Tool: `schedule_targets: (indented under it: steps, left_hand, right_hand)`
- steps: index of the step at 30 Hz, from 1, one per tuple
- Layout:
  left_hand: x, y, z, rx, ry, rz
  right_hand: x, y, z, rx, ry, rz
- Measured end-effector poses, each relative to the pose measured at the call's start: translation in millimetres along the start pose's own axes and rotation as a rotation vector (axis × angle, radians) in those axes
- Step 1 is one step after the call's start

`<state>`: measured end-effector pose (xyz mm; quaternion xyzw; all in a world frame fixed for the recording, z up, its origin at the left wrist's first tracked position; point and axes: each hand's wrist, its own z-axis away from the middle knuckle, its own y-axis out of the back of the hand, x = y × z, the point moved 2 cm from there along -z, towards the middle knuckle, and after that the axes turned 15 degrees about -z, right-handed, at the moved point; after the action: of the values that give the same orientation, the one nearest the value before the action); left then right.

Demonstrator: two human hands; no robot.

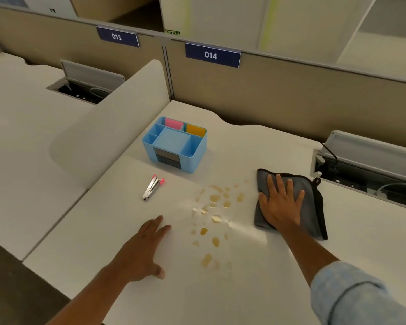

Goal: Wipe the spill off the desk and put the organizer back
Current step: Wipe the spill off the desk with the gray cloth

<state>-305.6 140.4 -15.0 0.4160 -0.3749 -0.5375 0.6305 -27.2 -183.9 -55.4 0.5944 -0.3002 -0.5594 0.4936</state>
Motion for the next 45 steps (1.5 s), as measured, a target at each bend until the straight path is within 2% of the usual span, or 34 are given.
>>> schedule_targets:
  steps: [6, 12, 16, 20, 26, 31, 33, 36, 40, 45]
  left_hand:
    - [-2.6, -4.5, -0.9, 0.011, -0.013, 0.002]
    - [-4.8, -9.0, -0.6, 0.023, -0.031, 0.003]
    - [-6.3, -12.9, -3.0, 0.05, -0.021, 0.02]
    - [-7.4, -15.3, -4.4, 0.038, -0.023, 0.017]
    - [-9.0, -18.2, -5.2, 0.047, -0.028, 0.008]
    - [-9.2, -17.3, -4.7, 0.039, -0.034, 0.006]
    - [-10.0, -16.9, -4.4, 0.037, -0.038, 0.009]
    - [-9.9, -17.7, -4.9, 0.041, -0.035, 0.025]
    - [-10.2, -19.3, -5.6, 0.037, -0.033, 0.025]
    - [-12.4, -20.8, -7.0, 0.036, -0.045, -0.002]
  right_hand:
    - [-62.0, -23.2, -4.6, -0.083, 0.218, 0.036]
    - [-35.9, -38.4, 40.5, -0.097, 0.458, 0.062]
    - [-26.5, -31.2, 22.9, -0.064, 0.351, 0.073]
    - [-60.8, -33.3, -5.9, -0.079, 0.264, 0.057]
    - [-121.5, -52.0, 8.3, -0.178, 0.433, 0.082]
    - [-113.7, -62.0, 53.9, -0.203, 0.601, 0.077]
    - [-97.0, -61.1, 62.9, -0.18, 0.59, 0.07]
    - [-83.2, -54.2, 56.2, -0.13, 0.479, 0.076]
    - [-111.2, -54.8, 31.4, -0.122, 0.337, 0.071]
    - [-156.8, -68.8, 40.2, -0.179, 0.426, 0.078]
